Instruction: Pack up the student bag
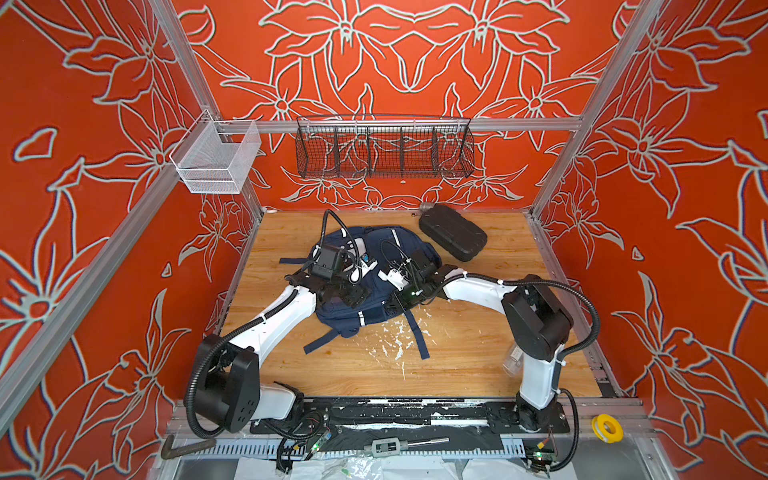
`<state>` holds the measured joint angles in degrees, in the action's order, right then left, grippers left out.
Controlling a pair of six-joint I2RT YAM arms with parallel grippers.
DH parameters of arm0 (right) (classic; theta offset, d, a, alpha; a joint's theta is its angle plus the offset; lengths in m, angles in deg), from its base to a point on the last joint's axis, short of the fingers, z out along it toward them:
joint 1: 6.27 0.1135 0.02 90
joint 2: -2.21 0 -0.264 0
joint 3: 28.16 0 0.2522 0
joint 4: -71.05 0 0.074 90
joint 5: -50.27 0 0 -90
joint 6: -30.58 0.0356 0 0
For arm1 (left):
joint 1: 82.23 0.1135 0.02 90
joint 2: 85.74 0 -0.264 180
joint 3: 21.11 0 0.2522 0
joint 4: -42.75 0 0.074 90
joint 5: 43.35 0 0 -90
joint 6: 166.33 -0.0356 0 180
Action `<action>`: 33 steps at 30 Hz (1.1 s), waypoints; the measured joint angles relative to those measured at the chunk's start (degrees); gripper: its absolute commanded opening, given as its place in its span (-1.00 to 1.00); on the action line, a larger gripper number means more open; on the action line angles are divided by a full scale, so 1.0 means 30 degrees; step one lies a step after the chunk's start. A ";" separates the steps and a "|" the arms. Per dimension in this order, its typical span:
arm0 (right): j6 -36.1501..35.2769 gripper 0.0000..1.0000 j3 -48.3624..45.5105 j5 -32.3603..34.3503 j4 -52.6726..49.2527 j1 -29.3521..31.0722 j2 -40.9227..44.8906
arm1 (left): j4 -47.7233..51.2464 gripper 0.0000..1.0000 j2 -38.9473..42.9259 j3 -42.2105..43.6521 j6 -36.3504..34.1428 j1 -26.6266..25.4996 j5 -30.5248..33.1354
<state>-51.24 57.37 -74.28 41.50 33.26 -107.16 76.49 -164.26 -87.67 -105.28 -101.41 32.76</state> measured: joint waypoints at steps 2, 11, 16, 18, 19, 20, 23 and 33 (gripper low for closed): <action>0.0044 -1.00 -0.0138 -0.0015 0.0080 -0.0007 0.0007 | -0.0277 0.60 0.0000 0.0670 -0.0306 -0.0379 0.0189; 0.1042 -1.00 -0.1195 -0.0809 0.1282 -0.0678 0.0998 | -0.3045 0.58 0.0153 0.3883 -0.1967 -0.1989 0.1785; 0.1552 -1.00 -0.1217 -0.1268 0.1508 -0.0750 0.1064 | -0.4947 0.34 -0.0284 0.4466 -0.2645 -0.2776 0.4124; 0.1690 -1.00 -0.1231 -0.1297 0.1501 -0.0750 0.1086 | -0.5544 0.21 -0.0991 0.4182 -0.2776 -0.2820 0.5085; 0.1763 -1.00 -0.1224 -0.1290 0.1494 -0.0750 0.1093 | -0.5843 0.06 -0.1370 0.4007 -0.2703 -0.2827 0.5501; 0.1800 -1.00 -0.1224 -0.1282 0.1486 -0.0750 0.1100 | -0.6069 -0.32 -0.1588 0.3912 -0.2601 -0.2827 0.5770; 0.1938 -1.00 -0.1144 -0.0984 0.1494 -0.0772 0.1100 | -0.6688 -1.00 -0.1734 0.3876 -0.2659 -0.2936 0.6178; 0.2914 -1.00 -0.1282 0.1042 -0.0328 -0.2892 0.3024 | -0.6841 -1.00 0.0474 0.4626 -0.2936 -0.1552 0.6266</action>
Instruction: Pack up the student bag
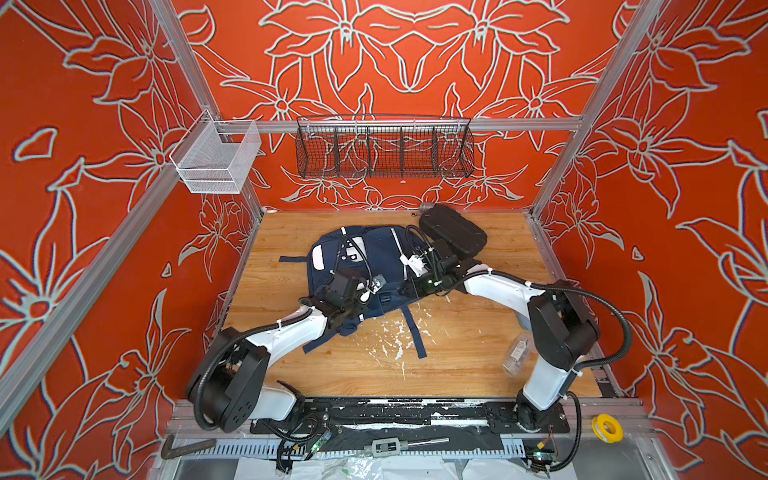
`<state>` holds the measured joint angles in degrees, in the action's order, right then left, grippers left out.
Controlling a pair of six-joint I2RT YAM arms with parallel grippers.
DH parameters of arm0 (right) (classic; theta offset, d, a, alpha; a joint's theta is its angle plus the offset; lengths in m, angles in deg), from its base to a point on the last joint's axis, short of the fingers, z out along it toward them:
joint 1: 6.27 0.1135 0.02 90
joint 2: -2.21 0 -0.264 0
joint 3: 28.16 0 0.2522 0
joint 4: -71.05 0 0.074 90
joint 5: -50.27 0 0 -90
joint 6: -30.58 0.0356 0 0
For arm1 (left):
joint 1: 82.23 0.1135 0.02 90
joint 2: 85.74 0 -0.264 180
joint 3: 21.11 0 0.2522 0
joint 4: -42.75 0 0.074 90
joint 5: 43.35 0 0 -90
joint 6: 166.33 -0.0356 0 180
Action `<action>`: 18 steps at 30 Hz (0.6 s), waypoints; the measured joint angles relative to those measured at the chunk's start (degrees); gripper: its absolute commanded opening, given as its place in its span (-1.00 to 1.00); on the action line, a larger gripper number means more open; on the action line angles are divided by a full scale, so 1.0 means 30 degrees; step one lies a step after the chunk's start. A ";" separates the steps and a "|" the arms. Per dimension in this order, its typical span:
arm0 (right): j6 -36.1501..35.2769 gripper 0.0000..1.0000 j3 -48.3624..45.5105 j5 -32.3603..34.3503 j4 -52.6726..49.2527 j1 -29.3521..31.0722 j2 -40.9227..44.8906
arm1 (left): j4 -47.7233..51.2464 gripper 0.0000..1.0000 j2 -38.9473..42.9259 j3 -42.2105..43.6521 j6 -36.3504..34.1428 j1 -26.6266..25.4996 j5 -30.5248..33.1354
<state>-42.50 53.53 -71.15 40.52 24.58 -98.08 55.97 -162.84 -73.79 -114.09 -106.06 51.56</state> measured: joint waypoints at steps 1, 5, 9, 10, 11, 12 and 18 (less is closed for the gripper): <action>-0.0168 -1.00 0.0007 0.0226 -0.0211 -0.0299 0.0197 | 0.0204 -1.00 0.0503 0.0095 0.0044 0.0539 -0.0102; -0.1311 -1.00 0.0874 0.1093 -0.1217 -0.0984 0.0219 | 0.0991 -1.00 0.1807 0.0430 0.0175 0.1727 -0.0474; -0.3009 -1.00 0.1392 0.1537 -0.1523 -0.0459 0.0262 | 0.1392 -1.00 0.1807 0.0415 0.0656 0.2630 -0.1268; -0.3453 -1.00 0.1144 0.1683 -0.1260 -0.0073 0.0444 | 0.1559 -1.00 0.1683 0.0284 0.0765 0.2922 -0.1421; -0.3679 -1.00 0.0816 0.1756 -0.0962 0.0175 0.0678 | 0.1741 -1.00 0.1530 0.0117 0.0867 0.3220 -0.1588; -0.3883 -1.00 0.0291 0.1821 -0.0466 0.0466 0.1071 | 0.1931 -1.00 0.1362 -0.0080 0.0918 0.3534 -0.1741; -0.4065 -1.00 -0.2302 0.2346 0.1319 0.2047 0.4124 | 0.2302 -1.00 0.0495 -0.1027 0.0641 0.4393 -0.2732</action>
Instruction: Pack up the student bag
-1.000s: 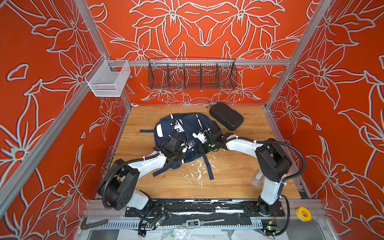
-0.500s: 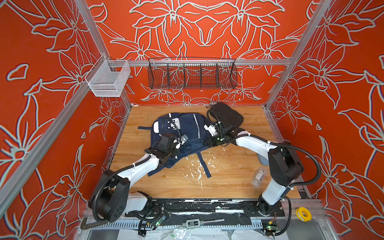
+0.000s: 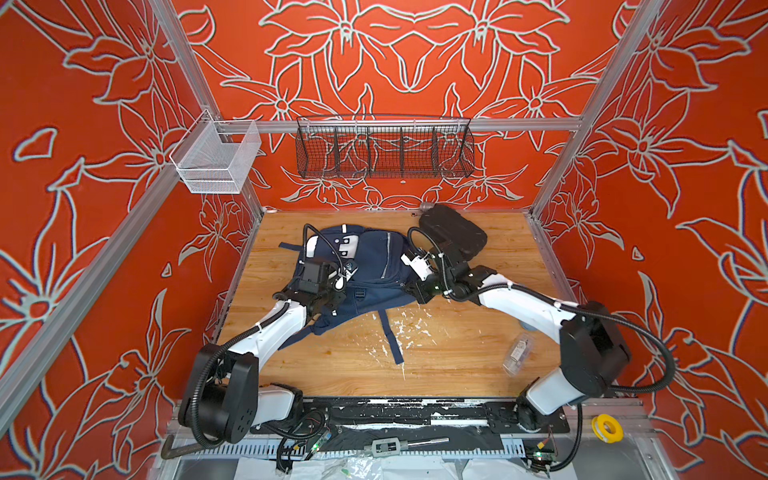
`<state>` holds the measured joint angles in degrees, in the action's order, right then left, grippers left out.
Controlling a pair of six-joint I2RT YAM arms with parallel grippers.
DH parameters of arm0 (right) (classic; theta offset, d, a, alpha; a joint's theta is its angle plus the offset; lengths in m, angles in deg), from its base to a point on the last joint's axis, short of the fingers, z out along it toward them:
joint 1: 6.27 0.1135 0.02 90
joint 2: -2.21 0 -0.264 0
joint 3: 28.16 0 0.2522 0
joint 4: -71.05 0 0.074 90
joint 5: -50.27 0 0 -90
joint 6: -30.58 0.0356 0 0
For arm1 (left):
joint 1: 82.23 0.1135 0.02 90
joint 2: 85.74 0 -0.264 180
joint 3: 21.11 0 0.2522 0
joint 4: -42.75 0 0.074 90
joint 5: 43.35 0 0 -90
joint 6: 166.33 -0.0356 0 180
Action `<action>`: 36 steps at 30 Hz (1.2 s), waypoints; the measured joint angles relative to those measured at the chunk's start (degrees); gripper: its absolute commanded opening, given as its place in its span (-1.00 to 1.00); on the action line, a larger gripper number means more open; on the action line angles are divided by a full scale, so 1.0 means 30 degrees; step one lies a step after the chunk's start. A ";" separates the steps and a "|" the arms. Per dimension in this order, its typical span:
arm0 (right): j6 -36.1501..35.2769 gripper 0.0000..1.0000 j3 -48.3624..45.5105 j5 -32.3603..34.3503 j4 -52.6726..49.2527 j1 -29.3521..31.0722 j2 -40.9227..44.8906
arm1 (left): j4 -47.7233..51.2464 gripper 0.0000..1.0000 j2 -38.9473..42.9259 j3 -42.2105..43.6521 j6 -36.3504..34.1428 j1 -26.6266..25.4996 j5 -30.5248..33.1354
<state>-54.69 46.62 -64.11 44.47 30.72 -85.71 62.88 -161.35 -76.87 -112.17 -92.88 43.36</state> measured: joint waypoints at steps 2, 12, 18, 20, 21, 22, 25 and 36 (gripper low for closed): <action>0.0153 -1.00 -0.0525 0.0226 0.0291 0.0605 0.0772 | -0.0291 -1.00 -0.0408 -0.0160 -0.0226 0.0197 -0.0546; 0.2120 -1.00 0.0102 0.0867 0.1683 0.2470 -0.1042 | -0.1158 0.81 -0.3585 -0.3745 0.3417 0.1275 -0.0204; 0.3133 -1.00 0.0029 0.1064 0.3490 0.2470 -0.1341 | 0.1639 0.66 -0.0525 -0.4903 1.0652 0.1173 -0.2025; 0.3359 -1.00 -0.0189 0.1071 0.4109 0.2470 -0.1341 | 0.2637 0.62 0.0452 -0.5085 1.3967 0.1158 -0.3038; 0.3468 -1.00 -0.0321 0.1086 0.4364 0.2470 -0.1341 | 0.3126 0.59 0.0780 -0.5158 1.6014 0.1158 -0.3774; 0.3526 -1.00 -0.0466 0.1122 0.4561 0.2470 -0.1341 | 0.3381 0.56 0.0889 -0.5180 1.7529 0.1158 -0.4269; 0.3606 -1.00 -0.0845 0.1137 0.5129 0.2492 -0.1341 | 0.3628 0.44 0.0845 -0.4648 2.3234 0.0984 -0.6018; 0.4204 -1.00 -0.1880 0.1100 0.6637 0.2579 -0.1413 | 0.1224 -0.08 0.0182 -0.1851 3.4993 -0.1574 -0.7351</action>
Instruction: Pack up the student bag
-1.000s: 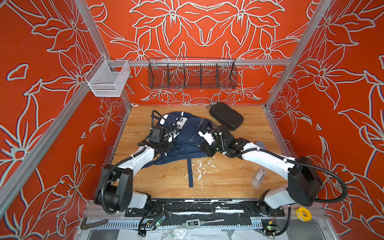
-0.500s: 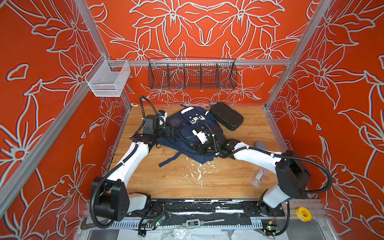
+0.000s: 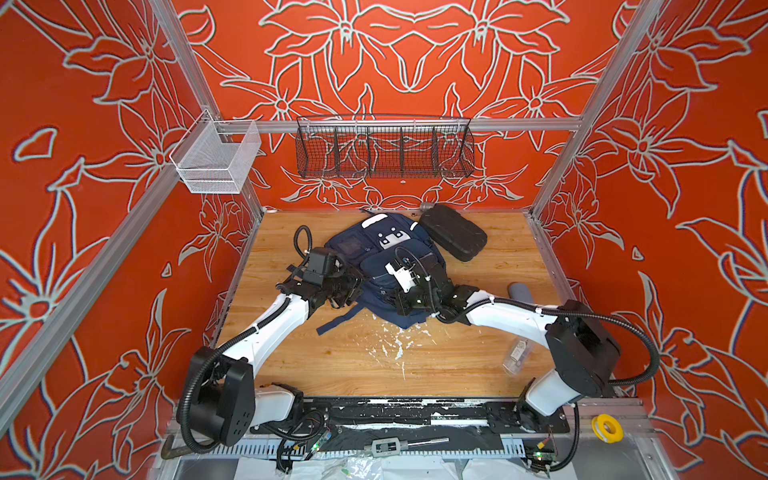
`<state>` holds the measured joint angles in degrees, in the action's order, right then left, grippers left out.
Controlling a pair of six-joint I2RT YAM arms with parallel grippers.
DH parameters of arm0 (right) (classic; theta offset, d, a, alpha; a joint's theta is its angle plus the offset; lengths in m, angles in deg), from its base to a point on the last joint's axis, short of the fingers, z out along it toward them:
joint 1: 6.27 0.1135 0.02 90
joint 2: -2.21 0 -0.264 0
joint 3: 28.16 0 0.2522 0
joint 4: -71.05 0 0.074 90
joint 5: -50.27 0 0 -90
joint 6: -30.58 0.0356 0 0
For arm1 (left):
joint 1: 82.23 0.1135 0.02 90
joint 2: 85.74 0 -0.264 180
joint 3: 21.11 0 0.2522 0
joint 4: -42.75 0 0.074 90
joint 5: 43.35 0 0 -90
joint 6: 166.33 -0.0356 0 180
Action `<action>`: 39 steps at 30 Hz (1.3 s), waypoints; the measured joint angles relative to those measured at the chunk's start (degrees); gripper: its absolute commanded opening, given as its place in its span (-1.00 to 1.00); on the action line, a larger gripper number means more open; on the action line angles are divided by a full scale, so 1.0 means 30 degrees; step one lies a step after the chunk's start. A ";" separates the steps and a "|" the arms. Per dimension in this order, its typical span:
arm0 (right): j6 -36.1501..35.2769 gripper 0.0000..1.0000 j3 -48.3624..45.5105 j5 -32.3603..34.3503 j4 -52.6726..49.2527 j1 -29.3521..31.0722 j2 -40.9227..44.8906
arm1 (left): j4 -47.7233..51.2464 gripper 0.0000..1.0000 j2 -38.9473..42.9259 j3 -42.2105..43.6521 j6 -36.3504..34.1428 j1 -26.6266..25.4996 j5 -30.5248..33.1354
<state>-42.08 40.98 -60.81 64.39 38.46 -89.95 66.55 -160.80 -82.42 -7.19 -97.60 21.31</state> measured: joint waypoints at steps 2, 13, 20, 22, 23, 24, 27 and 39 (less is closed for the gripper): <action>0.0109 -1.00 -0.0029 0.0000 0.0029 0.0000 0.0000 | -0.0954 -0.17 -0.0437 0.0554 0.1144 -0.0131 0.0058; 0.0466 -1.00 -0.0015 0.0277 -0.0007 0.0124 -0.0146 | -0.2951 -0.70 -0.3446 0.0131 0.3140 -0.0619 -0.0007; 0.0357 -1.00 0.0357 0.2127 -0.1559 0.0277 -0.0066 | -0.2448 -1.00 -0.4437 -0.1275 0.1705 -0.0211 -0.1049; 0.0313 -1.00 0.0379 0.2790 -0.2273 0.0058 0.0306 | -0.1880 -1.00 -0.4634 -0.1617 0.0933 0.0219 -0.1741; 0.0299 -1.00 0.0379 0.3067 -0.2688 -0.0124 0.0561 | -0.1421 -1.00 -0.4641 -0.1821 0.0466 0.0488 -0.2040; 0.0299 -1.00 0.0379 0.3257 -0.3075 -0.0408 0.0852 | -0.0903 -1.00 -0.4641 -0.2062 -0.0051 0.0794 -0.2288; 0.0306 -1.00 0.0379 0.3534 -0.3993 -0.1479 0.1603 | 0.0743 -1.00 -0.4546 -0.2827 -0.1967 0.1894 -0.3118; -0.2973 -1.00 0.0015 0.3169 -0.4758 -0.1647 0.2725 | 0.8276 -1.00 -0.4124 -0.4408 -0.9238 0.7162 -0.5712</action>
<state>-51.00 41.02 -51.30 50.11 33.52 -81.78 91.38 -173.17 -95.64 -34.90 -76.12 4.17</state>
